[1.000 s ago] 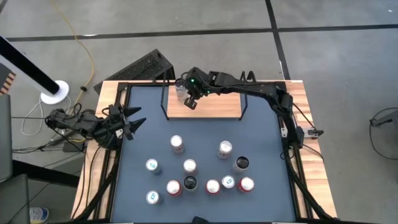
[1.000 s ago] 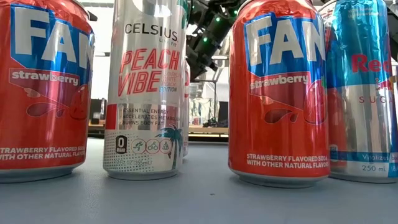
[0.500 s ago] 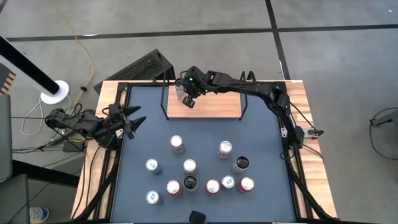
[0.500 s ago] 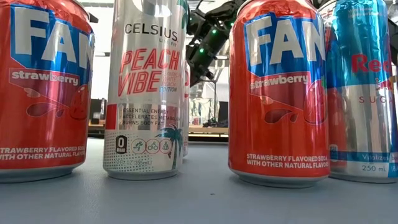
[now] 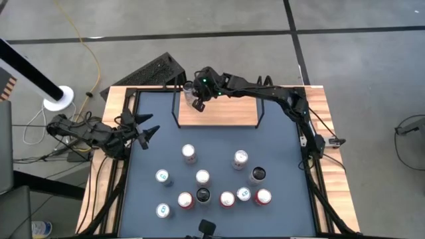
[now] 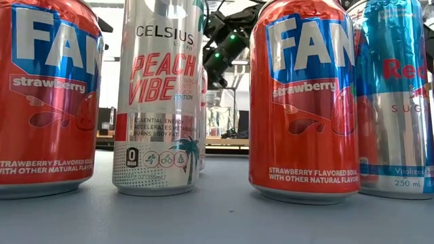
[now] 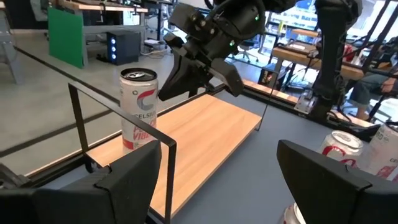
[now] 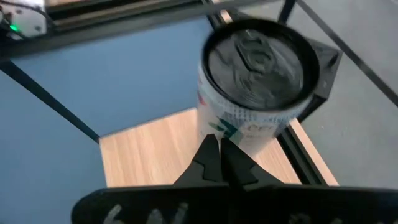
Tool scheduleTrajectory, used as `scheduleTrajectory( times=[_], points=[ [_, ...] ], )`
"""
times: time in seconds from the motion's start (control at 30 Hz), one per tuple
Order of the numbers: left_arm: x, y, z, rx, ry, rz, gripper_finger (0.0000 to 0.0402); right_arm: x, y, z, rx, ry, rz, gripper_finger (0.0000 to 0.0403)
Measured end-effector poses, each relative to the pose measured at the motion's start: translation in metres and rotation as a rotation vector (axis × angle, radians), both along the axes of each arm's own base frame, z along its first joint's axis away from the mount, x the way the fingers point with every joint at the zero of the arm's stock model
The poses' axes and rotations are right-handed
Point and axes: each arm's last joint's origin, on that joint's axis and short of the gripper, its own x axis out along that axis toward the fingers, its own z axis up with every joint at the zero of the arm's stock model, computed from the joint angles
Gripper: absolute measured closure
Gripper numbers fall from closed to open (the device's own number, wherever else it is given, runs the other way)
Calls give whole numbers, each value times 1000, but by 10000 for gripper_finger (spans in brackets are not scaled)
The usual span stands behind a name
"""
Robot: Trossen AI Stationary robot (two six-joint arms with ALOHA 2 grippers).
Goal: Place canned beverage on shelf
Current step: Put the top white and pink soda can on the shelf
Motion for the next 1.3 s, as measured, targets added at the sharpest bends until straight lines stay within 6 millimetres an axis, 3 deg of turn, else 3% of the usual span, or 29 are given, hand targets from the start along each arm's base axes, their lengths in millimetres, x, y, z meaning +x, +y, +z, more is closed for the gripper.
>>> scheduleTrajectory(
  times=[0.23, 0.47, 0.63, 0.8, 1.0, 1.1, 1.3],
  points=[
    [2, -1, 3, -24, -42, -16, 90, -5, 1, 9, -16, 7, 10, 403],
    [27, -6, 18, 162, -16, 33, 90, -48, 35, 91, -69, -11, 66, 403],
    [49, 7, 52, 276, 108, 103, 90, -96, 62, 145, -137, -24, 81, 403],
    [67, 40, 100, 246, 301, 36, 90, -158, 90, 200, -206, -111, 43, 403],
    [95, 96, 146, 215, 450, -139, 90, -206, 111, 227, -187, -176, 30, 403],
    [113, 126, 150, 212, 591, -211, 90, -220, 116, 230, -165, -156, 20, 403],
    [144, 180, 130, 172, 880, -338, 90, -230, 118, 219, -114, -31, 17, 403]
  ],
)
